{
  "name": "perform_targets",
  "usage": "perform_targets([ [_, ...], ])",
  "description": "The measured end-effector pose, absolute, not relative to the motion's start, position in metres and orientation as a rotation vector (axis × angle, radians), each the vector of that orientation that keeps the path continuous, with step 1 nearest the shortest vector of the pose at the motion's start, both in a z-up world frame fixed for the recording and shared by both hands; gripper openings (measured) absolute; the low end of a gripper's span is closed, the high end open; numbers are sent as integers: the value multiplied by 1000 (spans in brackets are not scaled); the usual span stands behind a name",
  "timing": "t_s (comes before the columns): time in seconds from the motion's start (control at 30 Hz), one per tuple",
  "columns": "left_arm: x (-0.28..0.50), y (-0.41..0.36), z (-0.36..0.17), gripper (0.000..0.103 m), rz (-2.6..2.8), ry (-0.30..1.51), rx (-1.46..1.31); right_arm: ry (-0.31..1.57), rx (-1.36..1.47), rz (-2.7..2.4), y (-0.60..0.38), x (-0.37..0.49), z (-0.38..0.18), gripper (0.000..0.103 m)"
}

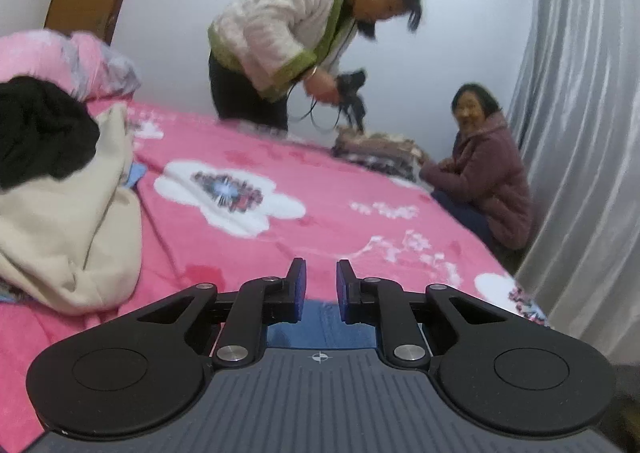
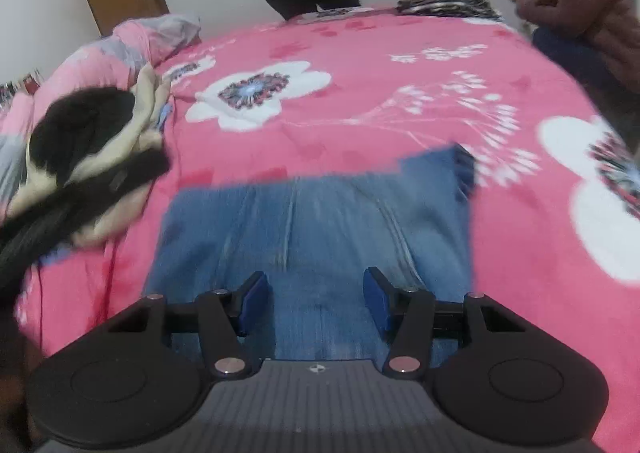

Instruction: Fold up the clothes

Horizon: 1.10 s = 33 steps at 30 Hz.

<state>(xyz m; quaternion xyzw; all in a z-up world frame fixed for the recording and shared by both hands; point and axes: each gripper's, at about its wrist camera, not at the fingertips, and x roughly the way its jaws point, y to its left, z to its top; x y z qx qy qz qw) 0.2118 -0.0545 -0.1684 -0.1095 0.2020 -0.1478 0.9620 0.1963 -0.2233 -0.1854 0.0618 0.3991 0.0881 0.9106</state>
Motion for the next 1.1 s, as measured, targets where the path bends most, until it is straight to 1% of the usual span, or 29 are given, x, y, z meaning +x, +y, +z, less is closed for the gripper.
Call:
perform_targets([
  [0.13,222,-50,-175,16,-306,455,-250,835,-4,233,-226,174,-160,55],
  [0.2,219,-48,-173,16,-357,452,-260,796,-29,223,-232,175,-140,57],
  [0.23,219,-49,-173,16,-388,454,-261,765,-11,217,-238,179,-129,59],
  [0.3,228,-57,-183,16,-411,506,-222,724,116,224,-254,201,-116,63],
  [0.37,246,-72,-201,16,-376,639,-146,753,232,231,-266,234,-125,64],
  [0.43,249,-74,-204,16,-388,659,-114,830,266,202,-269,259,-150,64],
  [0.47,251,-75,-205,16,-393,669,-99,827,250,196,-268,254,-156,64],
  [0.5,250,-76,-206,17,-393,675,-90,824,233,191,-267,250,-161,68],
  [0.53,250,-76,-206,18,-393,681,-81,821,216,186,-267,245,-167,66],
  [0.67,243,-84,-202,18,-387,710,-1,809,150,164,-264,227,-189,66],
  [0.73,245,-74,-198,18,-392,763,-77,815,146,152,-267,217,-197,68],
  [0.77,245,-63,-196,18,-392,798,-154,846,196,139,-277,211,-197,72],
  [0.87,236,-34,-191,18,-417,899,-355,893,366,111,-303,193,-199,72],
  [0.97,225,-18,-190,18,-451,969,-437,849,212,95,-295,177,-173,72],
  [1.03,214,-13,-183,15,-424,928,-455,799,114,80,-285,171,-155,71],
  [1.1,205,-15,-172,15,-397,853,-416,753,131,122,-283,174,-140,71],
])
